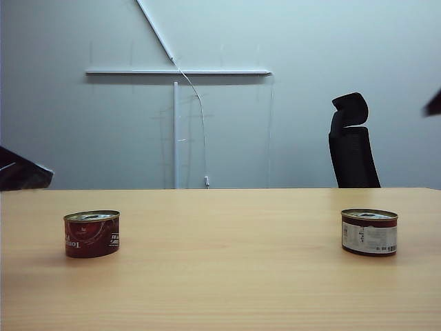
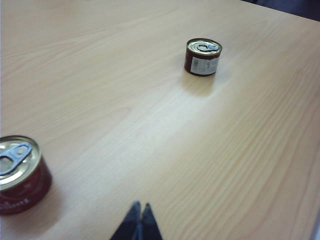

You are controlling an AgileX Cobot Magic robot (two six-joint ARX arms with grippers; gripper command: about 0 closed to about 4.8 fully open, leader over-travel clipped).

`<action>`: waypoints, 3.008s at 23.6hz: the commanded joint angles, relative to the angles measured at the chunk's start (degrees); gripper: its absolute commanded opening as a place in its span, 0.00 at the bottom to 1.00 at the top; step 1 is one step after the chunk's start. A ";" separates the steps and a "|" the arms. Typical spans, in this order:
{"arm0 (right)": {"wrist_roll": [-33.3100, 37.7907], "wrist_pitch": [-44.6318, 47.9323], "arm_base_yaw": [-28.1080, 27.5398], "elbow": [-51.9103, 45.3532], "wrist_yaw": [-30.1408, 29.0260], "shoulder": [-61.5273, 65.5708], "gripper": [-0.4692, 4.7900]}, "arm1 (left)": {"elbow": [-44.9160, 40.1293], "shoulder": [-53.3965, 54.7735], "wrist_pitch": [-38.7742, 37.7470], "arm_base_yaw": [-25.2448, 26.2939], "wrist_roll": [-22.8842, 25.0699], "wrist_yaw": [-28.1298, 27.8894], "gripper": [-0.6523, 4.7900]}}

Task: Stack a can of tomatoes on the right onto the can of tomatoes on the left.

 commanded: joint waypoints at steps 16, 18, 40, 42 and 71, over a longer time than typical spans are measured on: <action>-10.97 20.52 23.52 2.01 24.55 32.89 1.00 | 0.13 0.02 0.22 0.00 0.00 0.20 0.11; -10.95 23.21 23.52 2.01 24.46 35.74 1.00 | 0.13 0.00 0.22 0.00 0.00 0.20 0.11; -3.15 32.30 23.47 2.51 22.80 48.63 0.47 | 0.13 0.00 0.22 0.04 0.00 0.20 0.11; -3.13 32.65 23.47 2.54 22.77 48.63 0.31 | 0.13 0.00 0.22 0.09 0.00 0.20 0.11; -5.92 14.23 46.49 48.78 3.06 74.16 0.30 | 0.15 -4.15 0.00 20.22 0.00 0.66 0.11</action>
